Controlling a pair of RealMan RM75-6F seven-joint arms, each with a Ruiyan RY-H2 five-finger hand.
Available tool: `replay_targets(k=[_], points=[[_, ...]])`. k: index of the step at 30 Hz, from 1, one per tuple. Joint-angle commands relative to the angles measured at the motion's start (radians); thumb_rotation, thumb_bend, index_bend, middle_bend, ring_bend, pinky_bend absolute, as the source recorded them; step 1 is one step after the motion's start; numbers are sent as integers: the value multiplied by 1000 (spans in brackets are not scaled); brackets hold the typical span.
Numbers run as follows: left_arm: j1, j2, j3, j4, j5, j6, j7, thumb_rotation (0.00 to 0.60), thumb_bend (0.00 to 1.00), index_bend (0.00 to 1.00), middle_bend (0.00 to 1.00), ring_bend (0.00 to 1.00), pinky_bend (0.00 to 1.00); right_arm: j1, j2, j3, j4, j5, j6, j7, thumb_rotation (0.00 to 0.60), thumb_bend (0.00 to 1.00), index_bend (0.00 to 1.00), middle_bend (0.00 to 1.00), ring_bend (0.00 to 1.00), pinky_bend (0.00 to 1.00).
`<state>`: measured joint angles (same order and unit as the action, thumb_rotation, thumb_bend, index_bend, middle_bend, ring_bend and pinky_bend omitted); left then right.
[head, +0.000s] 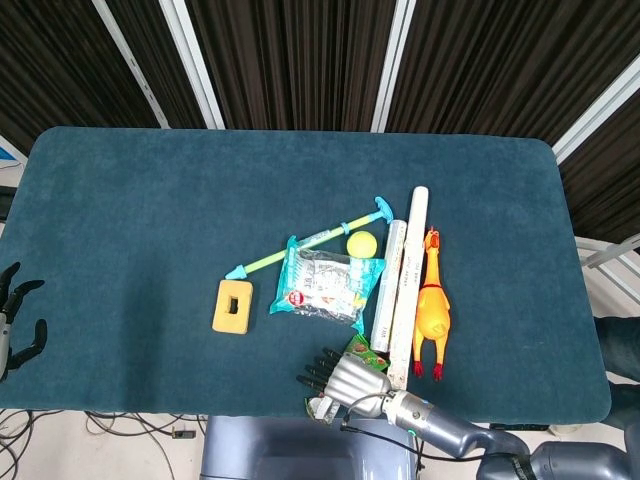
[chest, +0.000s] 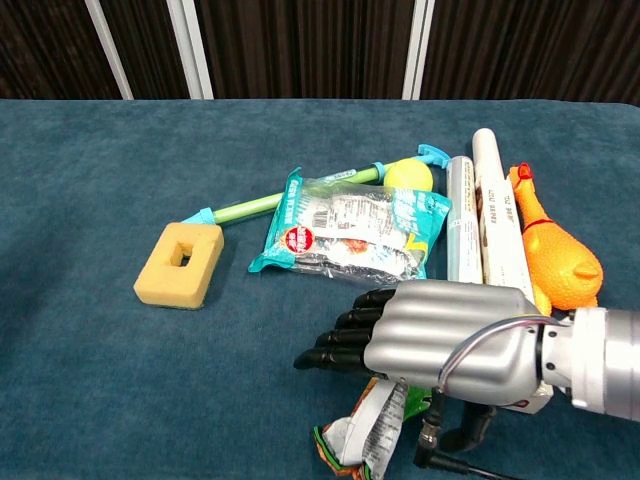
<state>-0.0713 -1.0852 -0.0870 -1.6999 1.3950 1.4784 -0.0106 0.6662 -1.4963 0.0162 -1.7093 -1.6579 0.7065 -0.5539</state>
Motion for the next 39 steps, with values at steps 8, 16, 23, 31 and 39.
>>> replay_targets(k=[8, 16, 23, 31, 39], points=[[-2, 13, 4, -15, -12, -17, 9, 600, 509, 200, 0, 0, 0, 31, -25, 3, 8, 96, -35, -65, 600, 224, 220, 358, 351, 146], [-4, 16, 5, -21, -14, -23, 9, 600, 509, 212, 0, 0, 0, 39, -35, -17, 17, 103, -14, -69, 600, 409, 384, 463, 486, 203], [-4, 17, 5, -25, -19, -26, 8, 600, 510, 246, 0, 0, 0, 31, -40, -27, 32, 57, 67, -10, 600, 530, 452, 512, 546, 235], [-4, 18, 6, -29, -21, -28, 13, 600, 510, 259, 0, 0, 0, 38, 10, -16, -1, 16, 136, 120, 600, 530, 457, 511, 553, 248], [-4, 20, 6, -31, -21, -26, 10, 600, 510, 261, 0, 0, 0, 24, 102, 69, -60, 38, 268, 337, 600, 528, 471, 513, 560, 248]])
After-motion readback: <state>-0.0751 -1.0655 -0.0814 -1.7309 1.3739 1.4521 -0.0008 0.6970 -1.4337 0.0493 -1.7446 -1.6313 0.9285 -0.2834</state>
